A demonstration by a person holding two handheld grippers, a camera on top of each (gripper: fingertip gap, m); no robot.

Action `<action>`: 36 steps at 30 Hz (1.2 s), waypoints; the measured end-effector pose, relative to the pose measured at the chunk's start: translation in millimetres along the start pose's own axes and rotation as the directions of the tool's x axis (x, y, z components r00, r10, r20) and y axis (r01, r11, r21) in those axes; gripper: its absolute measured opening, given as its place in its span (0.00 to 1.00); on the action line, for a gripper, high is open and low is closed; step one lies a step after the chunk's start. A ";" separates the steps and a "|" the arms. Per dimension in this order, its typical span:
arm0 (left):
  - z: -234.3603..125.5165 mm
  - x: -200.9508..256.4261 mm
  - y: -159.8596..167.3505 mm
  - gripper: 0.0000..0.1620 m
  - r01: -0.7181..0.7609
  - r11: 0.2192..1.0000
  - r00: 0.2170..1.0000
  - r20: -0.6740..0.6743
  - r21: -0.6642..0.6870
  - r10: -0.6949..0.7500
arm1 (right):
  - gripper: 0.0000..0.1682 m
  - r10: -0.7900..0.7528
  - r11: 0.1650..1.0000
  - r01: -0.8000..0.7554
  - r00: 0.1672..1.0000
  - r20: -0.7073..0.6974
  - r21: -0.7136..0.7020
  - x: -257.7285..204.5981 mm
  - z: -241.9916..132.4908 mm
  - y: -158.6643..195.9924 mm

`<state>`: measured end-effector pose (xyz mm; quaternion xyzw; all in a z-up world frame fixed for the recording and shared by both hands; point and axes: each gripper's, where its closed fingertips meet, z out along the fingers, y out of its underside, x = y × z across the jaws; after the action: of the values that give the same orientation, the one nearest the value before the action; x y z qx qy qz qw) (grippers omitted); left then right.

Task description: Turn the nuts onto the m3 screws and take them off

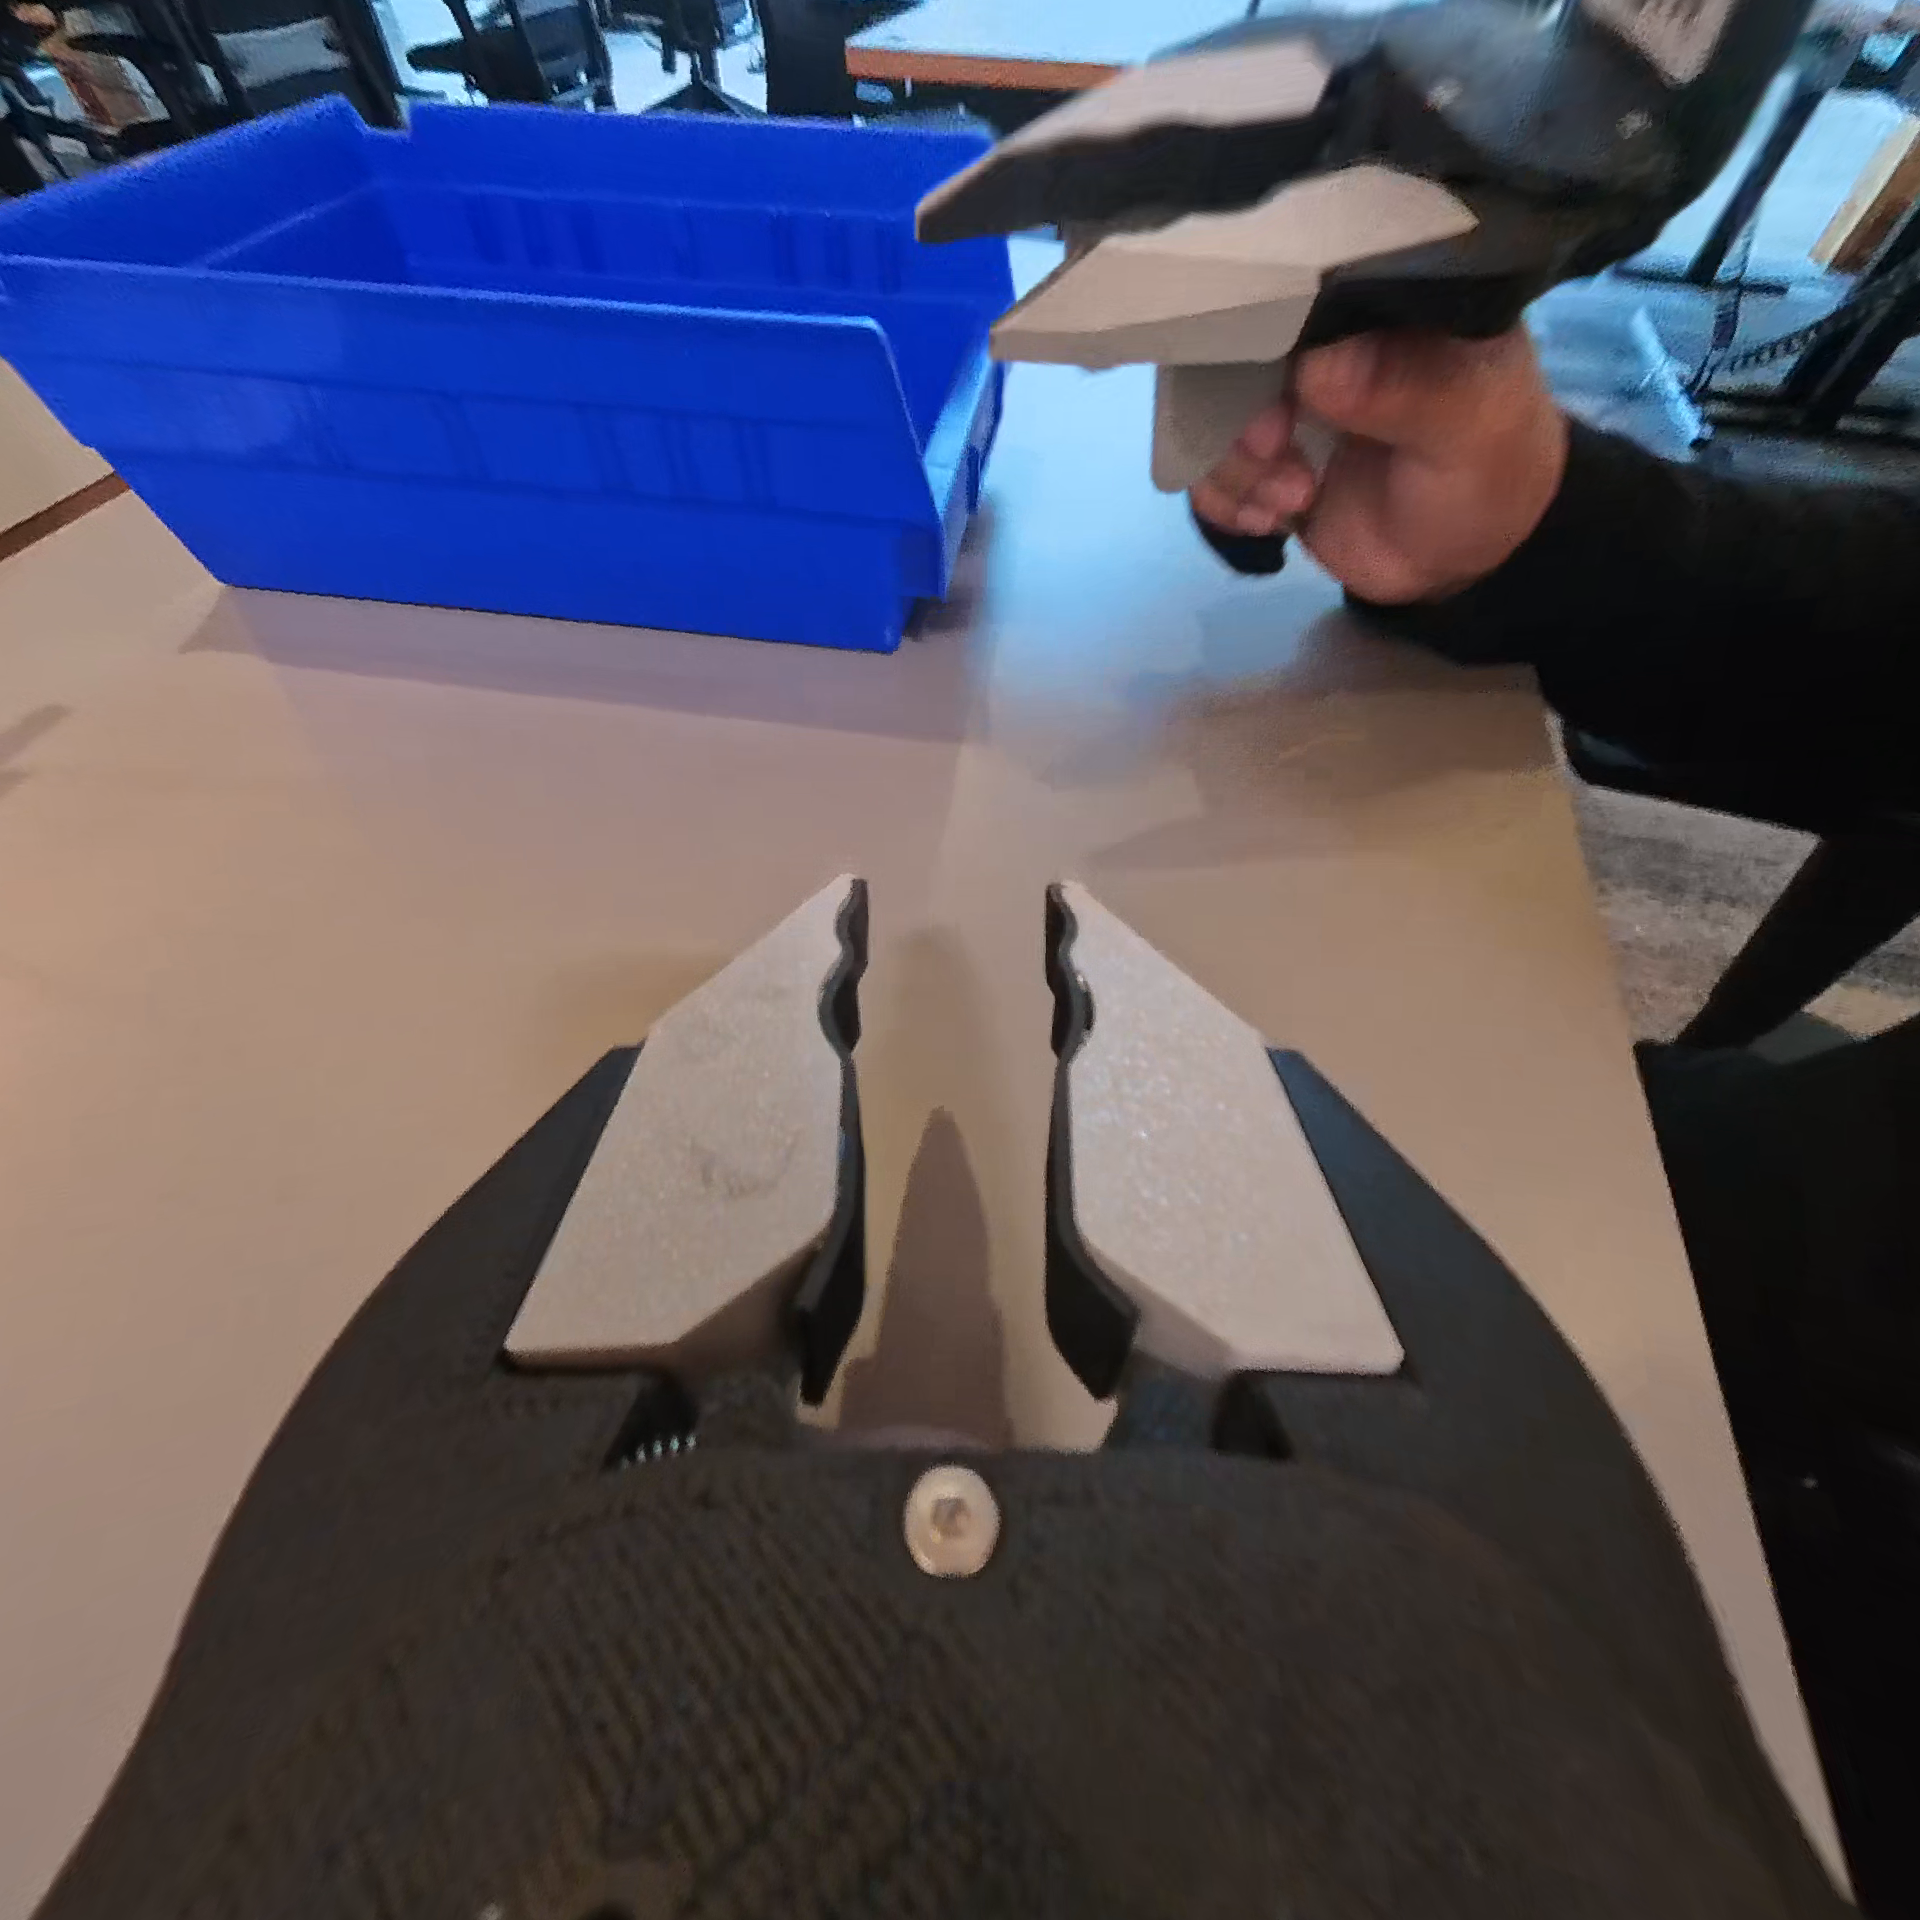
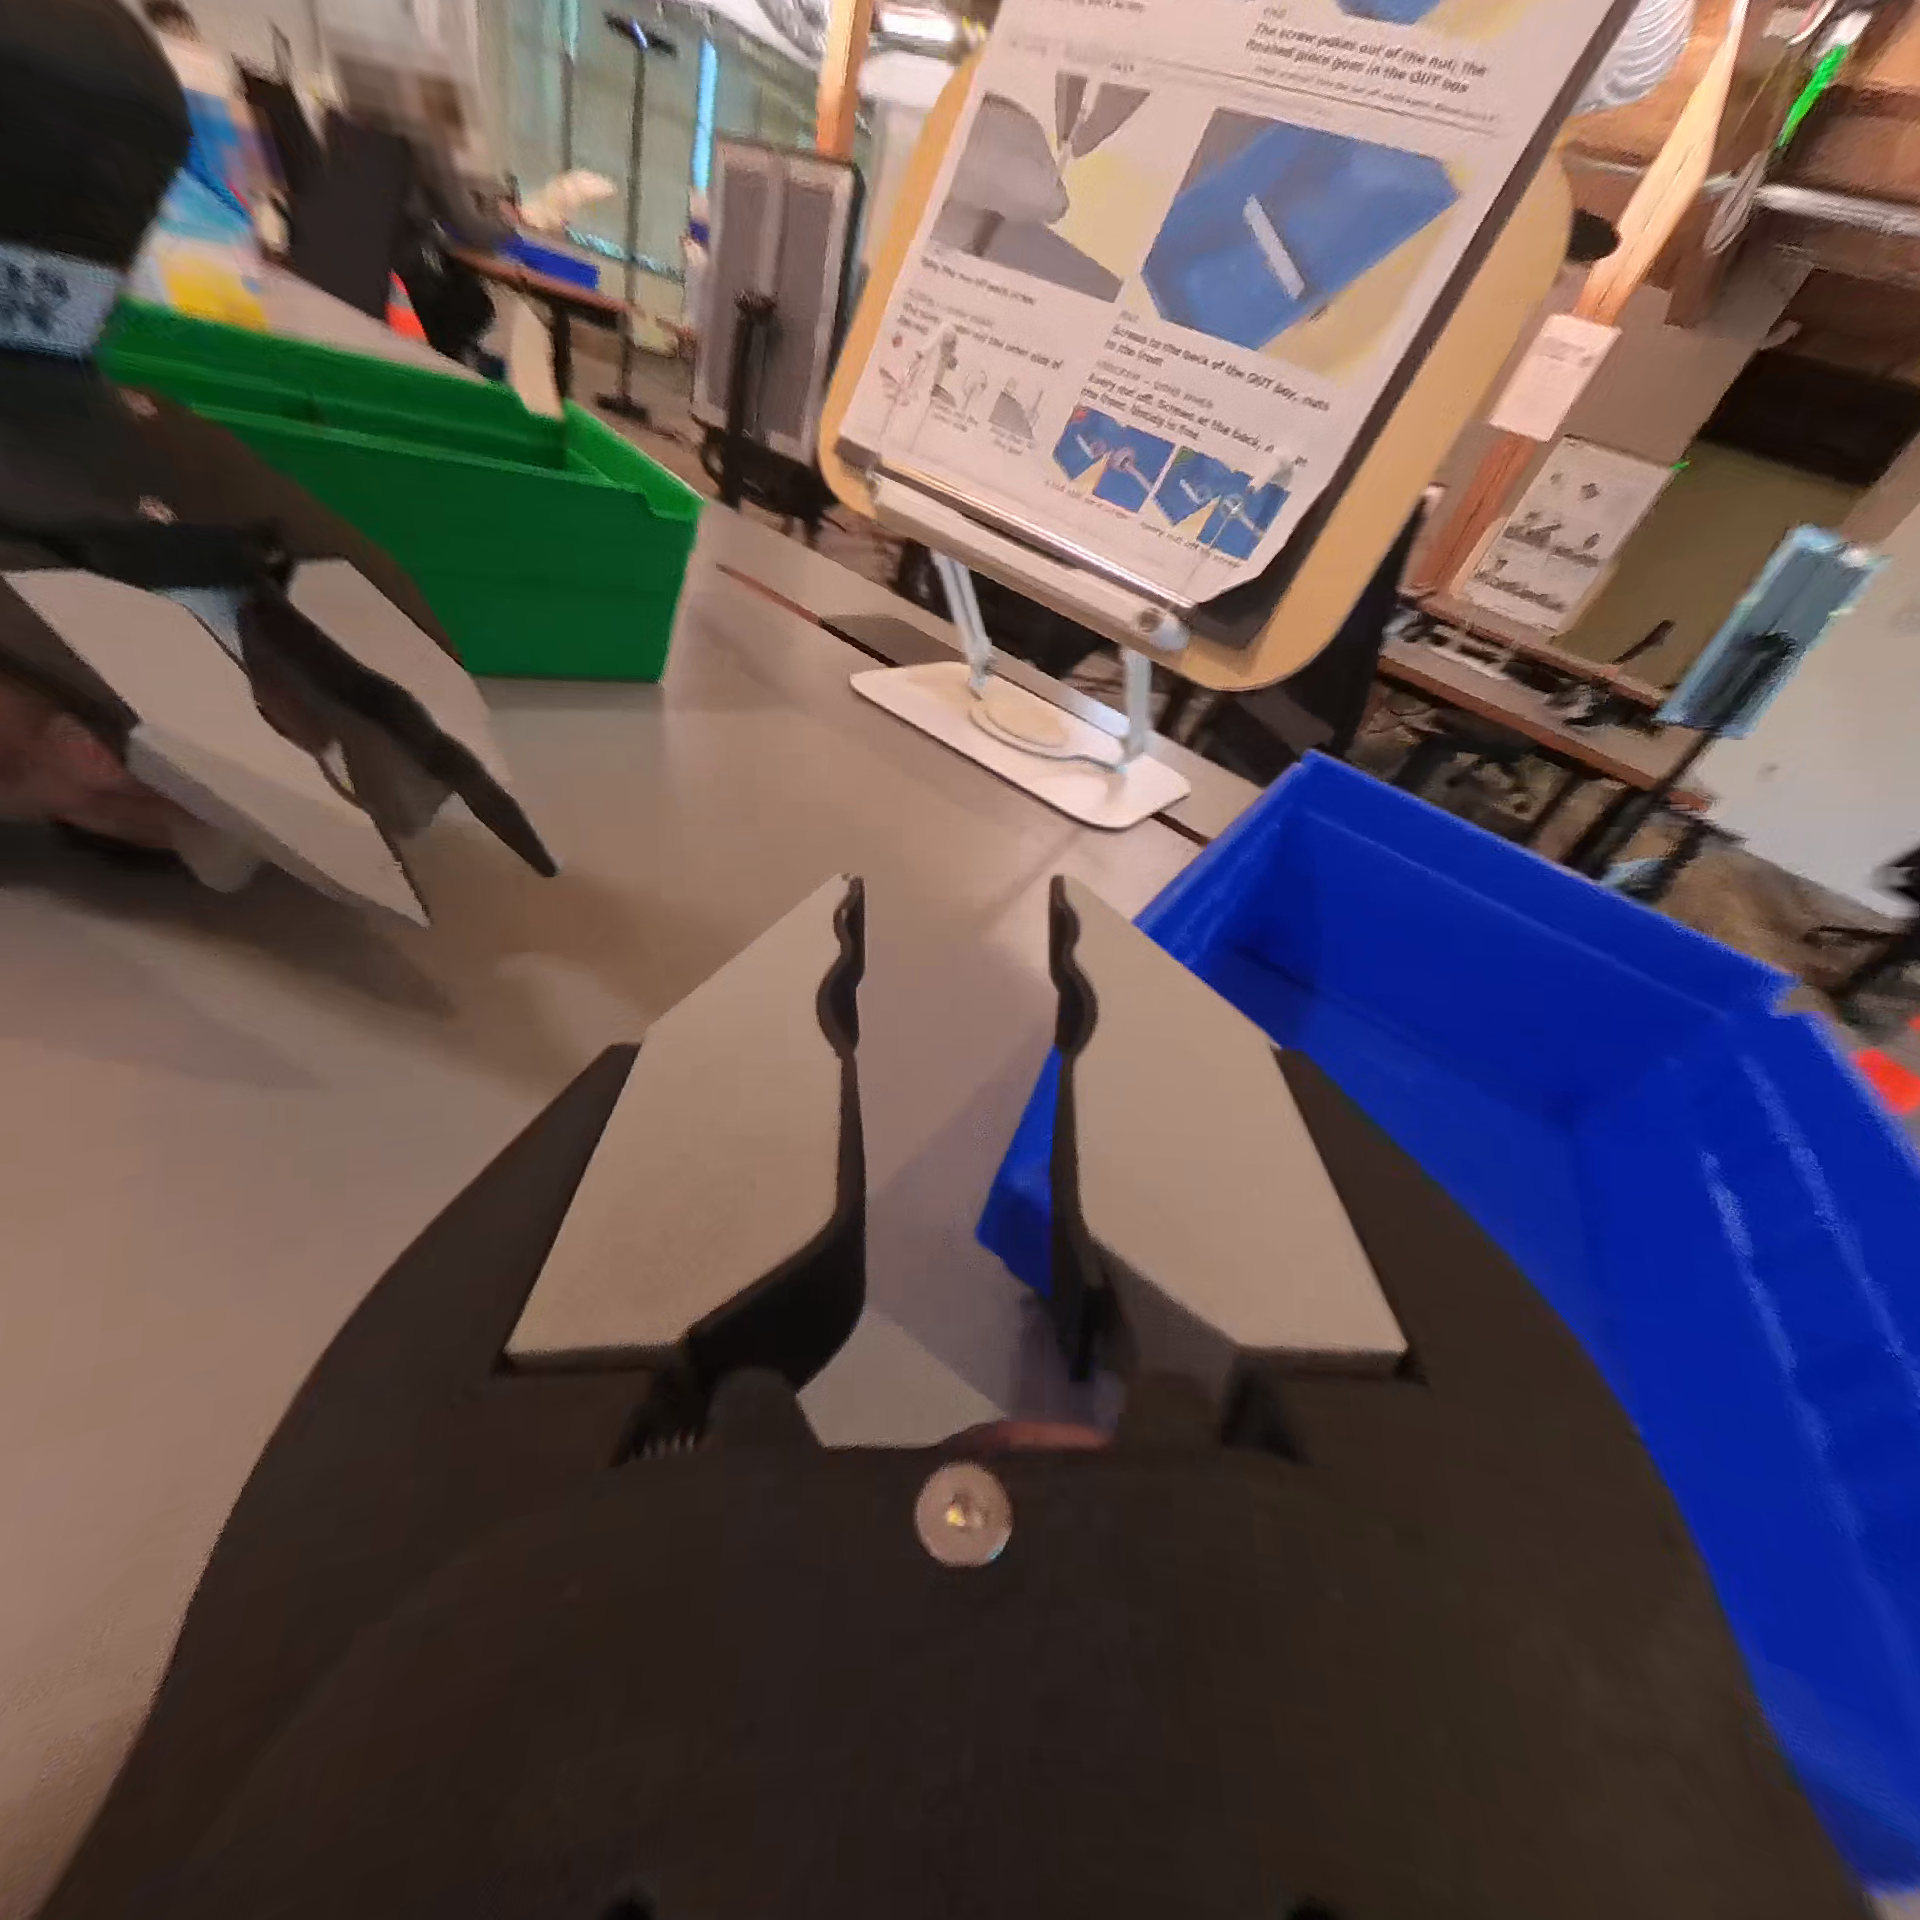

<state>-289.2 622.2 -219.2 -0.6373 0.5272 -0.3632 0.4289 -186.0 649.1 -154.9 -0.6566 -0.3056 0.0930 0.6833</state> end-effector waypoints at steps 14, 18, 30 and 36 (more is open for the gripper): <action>-71.1 2.0 15.0 0.25 0.131 0.990 0.857 0.497 0.047 -0.137 | 0.36 -0.005 0.970 -0.051 0.974 -0.226 -0.239 22.4 -2.8 52.9; -157.9 8.9 16.4 0.27 0.084 0.996 0.702 0.708 0.018 -0.072 | 0.41 -0.064 0.954 -0.018 0.963 -0.261 -0.298 30.0 3.2 60.7; -241.9 -77.7 99.2 0.02 0.380 0.925 0.544 0.816 -0.032 -0.195 | 0.24 -0.157 0.877 0.040 0.966 -0.207 -0.478 38.3 23.6 92.3; -248.0 -67.9 101.0 0.03 0.168 0.960 0.542 0.834 -0.225 0.101 | 0.06 -0.194 0.870 0.089 0.966 -0.172 -0.484 28.9 6.0 92.3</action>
<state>-564.8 640.7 -222.6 -0.7964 0.2907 0.0559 0.5274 -140.9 680.5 -234.7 -0.7850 -0.2906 -0.1066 0.5365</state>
